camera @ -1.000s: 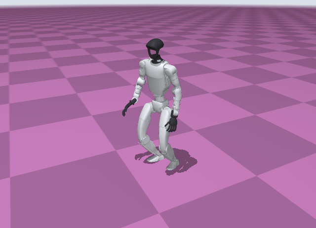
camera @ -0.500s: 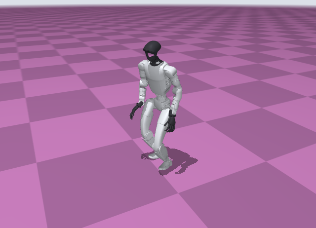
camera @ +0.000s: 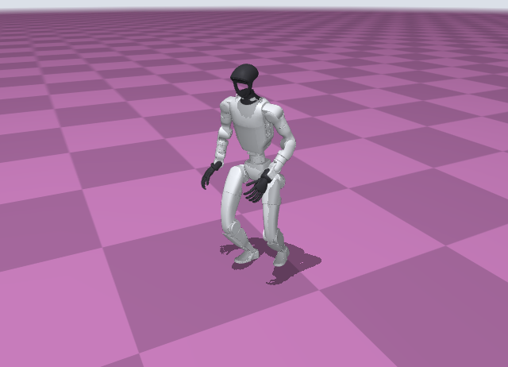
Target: Run
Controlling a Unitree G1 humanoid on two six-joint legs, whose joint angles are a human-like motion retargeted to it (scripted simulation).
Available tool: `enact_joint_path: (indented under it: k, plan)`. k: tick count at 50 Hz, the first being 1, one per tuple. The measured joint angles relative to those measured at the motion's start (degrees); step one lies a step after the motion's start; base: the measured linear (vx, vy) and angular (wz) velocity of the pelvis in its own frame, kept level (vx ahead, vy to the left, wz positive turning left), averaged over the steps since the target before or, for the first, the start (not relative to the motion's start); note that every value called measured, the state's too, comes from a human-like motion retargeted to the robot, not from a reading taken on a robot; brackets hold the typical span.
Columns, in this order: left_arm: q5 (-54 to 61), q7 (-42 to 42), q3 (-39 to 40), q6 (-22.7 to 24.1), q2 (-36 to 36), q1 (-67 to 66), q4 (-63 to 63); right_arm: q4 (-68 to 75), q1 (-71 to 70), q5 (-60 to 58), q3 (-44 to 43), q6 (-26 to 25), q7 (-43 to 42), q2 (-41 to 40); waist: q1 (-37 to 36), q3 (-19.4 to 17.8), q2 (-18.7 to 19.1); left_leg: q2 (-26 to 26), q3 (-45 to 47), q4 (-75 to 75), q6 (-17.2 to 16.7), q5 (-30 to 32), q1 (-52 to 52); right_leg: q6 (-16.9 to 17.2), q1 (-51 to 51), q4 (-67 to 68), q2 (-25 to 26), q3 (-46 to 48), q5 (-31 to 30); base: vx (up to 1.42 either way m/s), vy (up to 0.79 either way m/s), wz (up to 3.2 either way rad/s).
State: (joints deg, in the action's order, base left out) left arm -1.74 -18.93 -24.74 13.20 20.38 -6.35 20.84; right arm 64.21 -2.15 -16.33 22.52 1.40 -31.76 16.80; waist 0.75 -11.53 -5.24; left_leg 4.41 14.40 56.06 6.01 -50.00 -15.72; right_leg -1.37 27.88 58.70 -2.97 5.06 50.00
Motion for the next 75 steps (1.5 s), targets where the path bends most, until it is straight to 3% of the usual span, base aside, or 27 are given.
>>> enact_joint_path:
  k: [3,6,10,13,17,20,22,23,26,28,30,35,37,40,44,47,50,52,54,57,60,63,67,69,71,73,75]
  plan:
    - [-1.32,-1.12,1.72,-1.55,-1.87,1.17,3.24,-1.96,-1.95,-1.47,1.29,0.29,-0.79,-1.85,-2.47,0.54,1.78,4.86,2.03,10.50,0.56,0.00,-4.47,-2.87,-1.50,2.08,1.93,0.57,0.00,0.69,0.00,-0.03]
    - [-0.81,0.43,2.30,-3.04,-1.42,1.14,2.92,-8.80,-1.35,-1.80,2.17,1.15,1.74,-1.58,-4.03,-0.50,1.86,4.57,3.05,11.14,-1.02,2.69,-4.87,-1.56,-8.23,4.79,0.67,0.50,-1.07,0.86,0.05,0.36]
    - [2.03,3.09,4.52,-4.78,1.60,-1.37,-3.88,-18.45,2.32,-1.64,2.86,2.01,6.86,2.22,-3.33,-0.65,-0.19,0.32,5.15,2.27,-2.63,11.20,-1.13,1.74,-11.83,10.00,-3.33,-1.73,-13.25,0.82,0.08,0.48]
    - [4.55,3.87,7.18,-5.29,2.93,-2.97,-10.24,-22.50,6.70,-1.54,2.57,1.93,8.06,5.45,-0.14,-0.22,-0.20,-0.01,5.15,1.85,-3.69,16.50,2.78,1.75,-8.33,13.39,-4.07,-2.44,-17.54,0.82,0.05,0.64]
    - [9.45,5.87,9.48,-5.18,3.91,-3.32,-19.52,-24.17,14.17,0.88,-1.07,0.33,6.30,6.36,4.12,0.17,1.66,4.92,4.49,9.31,-5.15,22.06,4.89,4.47,-5.18,-0.91,0.45,-2.18,-21.01,0.83,-0.03,1.01]
    - [12.34,8.36,10.68,-4.90,4.94,-1.89,-25.39,-24.28,18.35,4.85,-5.44,-0.62,5.66,4.65,3.83,1.07,3.46,10.71,4.22,19.21,-3.41,20.08,3.48,6.96,-5.62,-14.24,3.90,-1.49,-26.50,0.78,-0.10,0.88]
    - [12.22,8.59,11.30,-4.90,4.57,-1.90,-26.41,-23.51,19.32,5.40,-6.58,-1.17,4.38,3.81,2.84,1.70,3.46,13.27,4.76,26.06,-1.27,14.91,2.92,6.24,-6.00,-12.33,3.80,-0.54,-25.04,0.72,-0.11,0.59]
    - [12.14,8.33,11.57,-5.18,4.29,-2.09,-26.22,-22.92,19.05,5.30,-6.87,-1.42,3.38,3.39,2.04,1.86,3.52,14.41,4.54,29.18,-0.34,11.52,2.38,4.69,-6.41,-9.91,3.75,0.27,-21.73,0.68,-0.11,0.39]
    - [10.31,5.36,11.59,-7.13,1.66,-3.97,-19.59,-20.50,13.37,3.46,-6.15,-1.65,-1.42,2.28,-0.13,0.42,4.14,15.44,2.63,33.33,1.31,1.84,0.24,-1.67,-6.42,1.99,3.32,2.31,-4.42,0.62,-0.09,0.20]
    - [7.67,2.73,9.91,-8.26,-1.47,-3.23,-8.27,-19.90,5.45,4.34,-5.41,-0.52,-5.66,1.28,-0.55,-1.01,3.97,13.60,2.37,29.47,1.68,0.00,-2.73,-3.52,-5.47,5.11,2.65,2.23,-0.16,0.50,-0.05,0.14]
    - [6.29,2.49,6.87,-8.71,-3.19,-3.77,1.68,-25.41,0.88,7.56,-5.67,1.78,-7.86,1.08,-1.19,-1.21,3.74,10.61,2.63,25.09,0.58,0.00,-3.74,-2.74,-6.68,4.77,2.81,0.75,0.00,0.59,0.02,0.08]
    - [6.58,6.60,1.61,-8.93,-2.27,-10.98,7.74,-47.31,3.11,17.15,-6.87,6.52,-4.07,4.30,-2.32,0.20,2.44,1.67,0.99,5.24,-4.62,13.14,-3.61,4.41,-9.76,-2.56,0.38,-2.06,-21.20,0.53,0.01,-0.02]
    - [4.54,7.50,-0.07,-8.70,-2.24,-11.51,10.49,-50.35,4.03,18.32,-6.92,7.56,-1.54,5.24,-1.36,0.89,2.54,-0.29,-0.66,-0.93,-5.90,15.93,-4.64,5.79,-7.37,-4.87,0.52,-2.31,-23.03,0.43,-0.03,0.14]
    - [1.18,6.89,-3.07,-9.14,-1.89,-10.25,15.79,-49.92,4.28,17.78,-5.86,8.25,-0.16,6.02,0.60,0.86,2.93,-1.52,-3.82,-4.46,-5.71,14.38,-6.09,5.33,-3.23,-7.41,1.92,-3.04,-18.45,0.39,-0.06,0.21]
    - [-2.93,0.55,-6.04,-10.30,-3.08,-2.32,29.10,-35.86,2.21,14.36,-1.54,6.87,-2.99,4.51,2.92,-1.20,1.68,-1.33,-7.08,4.57,-1.87,0.97,-10.44,0.37,1.63,-0.16,3.29,-3.52,-2.02,0.35,-0.09,0.53]
    - [-2.71,-5.60,-5.99,-10.00,-5.16,7.94,35.58,-18.07,1.59,12.64,1.93,3.91,-3.75,1.08,3.49,-0.83,-0.13,-0.83,-7.95,8.86,-0.36,0.00,-15.63,-2.16,5.93,3.46,3.08,-2.89,0.00,0.33,-0.11,0.66]
    - [1.78,-8.14,-5.60,-8.31,-5.19,15.39,23.25,-5.08,6.82,13.27,1.73,1.86,1.46,-0.60,4.89,-2.93,-3.69,-4.64,-7.61,7.03,0.54,0.00,-10.28,0.96,3.03,10.67,-0.63,-4.23,0.00,0.57,-0.09,0.84]
    - [5.18,-8.54,-4.35,-7.06,-3.80,17.49,7.88,-2.88,13.67,14.07,-0.08,0.83,5.09,-0.18,4.50,-4.30,-3.56,-5.05,-7.61,3.92,-0.57,0.65,-3.05,4.37,-0.83,11.45,-0.85,-4.84,-6.65,0.70,-0.08,-0.22]
    - [9.55,-8.44,-2.04,-6.11,-2.69,18.31,-6.19,-2.91,20.32,15.33,-2.17,0.33,7.78,0.40,3.46,-4.26,-0.95,-4.51,-10.06,-0.18,-3.41,6.27,2.32,6.50,-2.99,8.76,1.57,-4.87,-14.09,0.70,-0.10,-0.93]
    - [16.20,-7.62,1.02,-4.14,-1.99,17.10,-21.03,-5.05,27.35,17.23,-4.65,-0.40,8.54,0.66,3.86,-2.07,1.11,-3.97,-11.20,-6.16,-7.05,19.73,5.98,8.48,-3.88,1.48,2.36,-5.27,-22.28,0.69,-0.13,-0.64]
    - [20.84,-5.63,1.85,-2.30,-1.98,14.28,-27.48,-8.45,28.71,18.47,-6.00,-0.66,6.33,0.32,3.91,-0.12,2.91,-1.10,-9.19,-4.94,-7.92,23.38,4.99,9.35,-5.06,-7.50,3.30,-5.33,-25.09,0.69,-0.15,-0.46]
    - [22.22,-4.64,1.01,-3.01,-2.24,10.25,-25.60,-11.80,24.41,17.65,-5.65,0.06,2.71,0.05,3.08,1.47,3.42,1.44,-6.59,0.22,-5.22,16.13,2.83,8.12,-6.31,-9.83,2.75,-4.37,-20.37,0.68,-0.17,-0.55]
    - [17.50,-7.27,0.08,-6.10,-4.19,3.58,-7.64,-13.63,10.10,10.37,-1.84,0.81,-3.14,0.22,1.67,1.39,3.32,5.60,-4.20,9.11,-0.35,0.22,0.14,1.14,-7.25,-2.62,2.78,-3.31,-0.95,0.66,-0.18,-0.87]
    - [14.08,-10.05,1.06,-6.45,-6.90,1.98,9.21,-16.50,-1.30,6.20,0.00,1.70,-6.34,-0.26,1.12,0.27,3.38,7.82,-3.26,11.23,2.51,0.00,-4.34,-2.26,-5.70,-2.20,4.37,-4.47,0.00,0.56,-0.16,-1.24]
    - [13.02,-10.24,1.94,-7.54,-7.81,-1.96,19.70,-25.63,-9.57,5.47,-0.73,3.71,-8.40,-0.29,-0.24,0.25,3.39,8.82,-2.94,14.70,4.35,0.00,-9.41,-3.41,-5.54,-1.39,6.02,-6.13,0.00,0.78,-0.07,-1.37]
    - [12.20,-8.47,2.57,-7.90,-7.48,-6.80,24.18,-38.90,-14.67,6.52,-2.77,5.79,-9.51,0.24,-1.84,0.65,2.14,6.93,-2.83,16.04,4.70,0.00,-13.61,-2.04,-7.42,0.30,5.22,-7.20,0.00,1.00,0.01,-1.10]
    - [11.32,-5.73,3.24,-7.99,-4.94,-11.94,23.54,-55.31,-15.12,9.28,-6.21,5.91,-8.36,1.54,-3.55,-0.36,-2.15,0.99,-1.34,12.63,4.54,0.00,-14.43,1.27,-11.78,1.81,1.26,-8.94,-1.20,1.09,0.07,-0.55]
